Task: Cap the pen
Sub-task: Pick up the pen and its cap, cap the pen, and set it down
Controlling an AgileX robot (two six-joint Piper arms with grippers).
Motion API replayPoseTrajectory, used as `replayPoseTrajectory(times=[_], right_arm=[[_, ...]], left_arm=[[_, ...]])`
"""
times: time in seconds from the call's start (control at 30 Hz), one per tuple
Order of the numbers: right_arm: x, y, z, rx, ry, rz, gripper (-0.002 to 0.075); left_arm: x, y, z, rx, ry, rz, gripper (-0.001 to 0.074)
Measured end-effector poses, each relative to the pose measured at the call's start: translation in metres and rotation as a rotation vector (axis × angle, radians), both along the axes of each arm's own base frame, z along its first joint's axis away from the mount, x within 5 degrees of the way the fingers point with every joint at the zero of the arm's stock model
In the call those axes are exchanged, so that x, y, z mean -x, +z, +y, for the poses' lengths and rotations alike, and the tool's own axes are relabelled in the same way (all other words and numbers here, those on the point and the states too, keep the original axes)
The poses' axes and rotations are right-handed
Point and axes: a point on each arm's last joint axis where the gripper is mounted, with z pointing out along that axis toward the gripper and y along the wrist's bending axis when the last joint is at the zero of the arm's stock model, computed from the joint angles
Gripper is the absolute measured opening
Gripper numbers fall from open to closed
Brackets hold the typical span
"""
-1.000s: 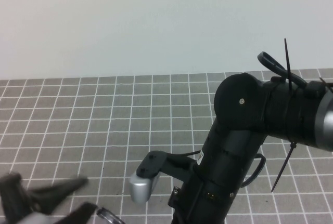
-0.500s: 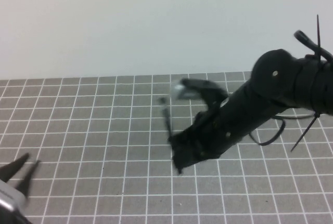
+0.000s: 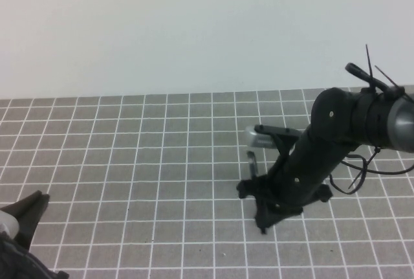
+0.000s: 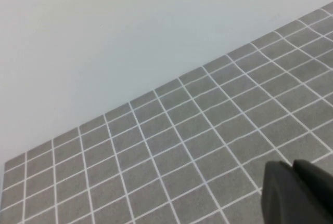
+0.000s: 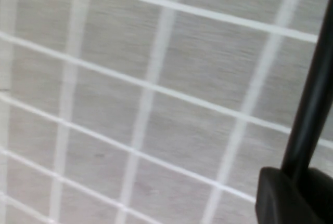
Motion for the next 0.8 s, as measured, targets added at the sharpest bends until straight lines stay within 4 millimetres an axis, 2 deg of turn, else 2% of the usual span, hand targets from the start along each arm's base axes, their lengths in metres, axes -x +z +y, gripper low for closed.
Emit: replayPoseTrajectory(times=[0.2, 0.27, 0.33, 0.47, 0.53, 0.7, 0.8], right_arm=[[0.003, -0.008, -0.004, 0.063, 0.040, 0.034, 0.0001], [0.004, -0.009, -0.004, 0.069, 0.047, 0.052, 0.0035], [0.005, -0.009, -0.005, 0.079, 0.055, 0.059, 0.0096], [0.005, -0.009, -0.005, 0.082, 0.056, 0.059, 0.0296], [0.005, -0.010, -0.005, 0.082, 0.057, 0.061, 0.0364], [0.006, -0.004, -0.005, 0.074, 0.050, 0.053, 0.0380], [0.008, 0.014, -0.007, 0.054, 0.050, 0.011, 0.0375]], left_arm=[[0.000, 0.000, -0.004, 0.006, -0.043, -0.001, 0.0001], [0.001, 0.000, -0.005, 0.007, -0.051, -0.003, 0.0001], [0.001, 0.001, -0.006, 0.005, -0.064, -0.008, 0.0001], [0.001, 0.001, -0.006, 0.005, -0.064, -0.008, 0.0001], [0.001, 0.001, -0.006, 0.005, -0.064, -0.008, 0.0001], [0.001, 0.001, -0.006, 0.005, -0.064, -0.008, 0.0001], [0.001, 0.001, -0.006, 0.005, -0.064, -0.008, 0.0001]])
